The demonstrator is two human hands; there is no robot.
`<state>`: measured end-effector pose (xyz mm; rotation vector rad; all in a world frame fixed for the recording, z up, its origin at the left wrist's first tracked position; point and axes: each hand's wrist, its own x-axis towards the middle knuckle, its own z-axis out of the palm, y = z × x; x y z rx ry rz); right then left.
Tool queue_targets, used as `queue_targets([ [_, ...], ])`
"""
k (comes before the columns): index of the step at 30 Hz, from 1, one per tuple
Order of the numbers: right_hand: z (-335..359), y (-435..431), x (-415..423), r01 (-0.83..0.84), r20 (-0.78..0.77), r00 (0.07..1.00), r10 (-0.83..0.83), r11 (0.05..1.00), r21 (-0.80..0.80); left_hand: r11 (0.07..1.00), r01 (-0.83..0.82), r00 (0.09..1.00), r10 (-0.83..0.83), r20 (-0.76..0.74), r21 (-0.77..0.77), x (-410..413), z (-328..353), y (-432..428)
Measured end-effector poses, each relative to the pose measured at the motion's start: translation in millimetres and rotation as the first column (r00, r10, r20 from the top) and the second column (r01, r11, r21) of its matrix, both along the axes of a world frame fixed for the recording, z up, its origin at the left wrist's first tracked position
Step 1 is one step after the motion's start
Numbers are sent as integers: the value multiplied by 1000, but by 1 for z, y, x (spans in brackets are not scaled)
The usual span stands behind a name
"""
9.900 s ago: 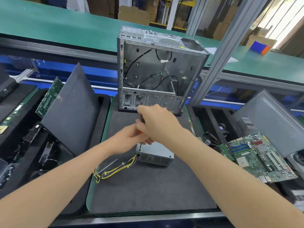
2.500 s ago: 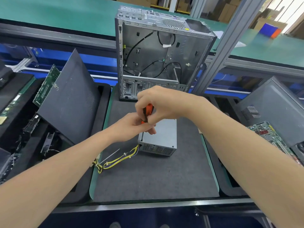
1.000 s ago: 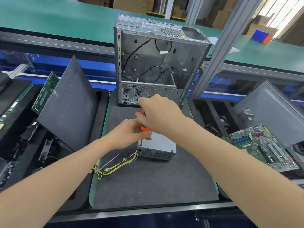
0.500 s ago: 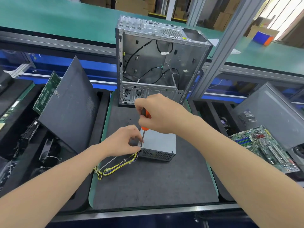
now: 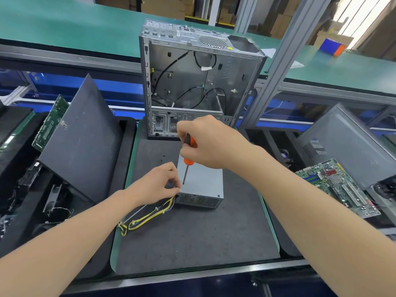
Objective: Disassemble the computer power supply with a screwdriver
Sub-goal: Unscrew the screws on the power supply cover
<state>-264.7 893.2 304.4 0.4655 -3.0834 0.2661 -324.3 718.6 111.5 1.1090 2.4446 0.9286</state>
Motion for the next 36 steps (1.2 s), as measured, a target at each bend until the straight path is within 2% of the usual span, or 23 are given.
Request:
queue_targets([
  [5,1,3,1,10,0,1000,-10,1000,-4,999,11,1000,-10,14,-46,-2,0,2],
  [7,1,4,2,18,3,1000,-18,1000,-7,1000,-22,1000,22,20,-19,-4,0,4],
  [13,0,5,2,20,3,1000,-20,1000,-10,969,-230,969,237,-74,88,-27,7,3],
  [17,-2,6,0,37,-8,999,-38,999,-36,890,-449,890,453,-47,75,-46,-16,-12],
  [21,-8,10,-1,62,-27,998,-64,995,-81,810,-583,811,585,-15,66,-63,-45,-17],
  [36,-22,45,6,168,-55,983,-175,980,-106,730,-679,732,681,-7,78,-108,-82,20],
])
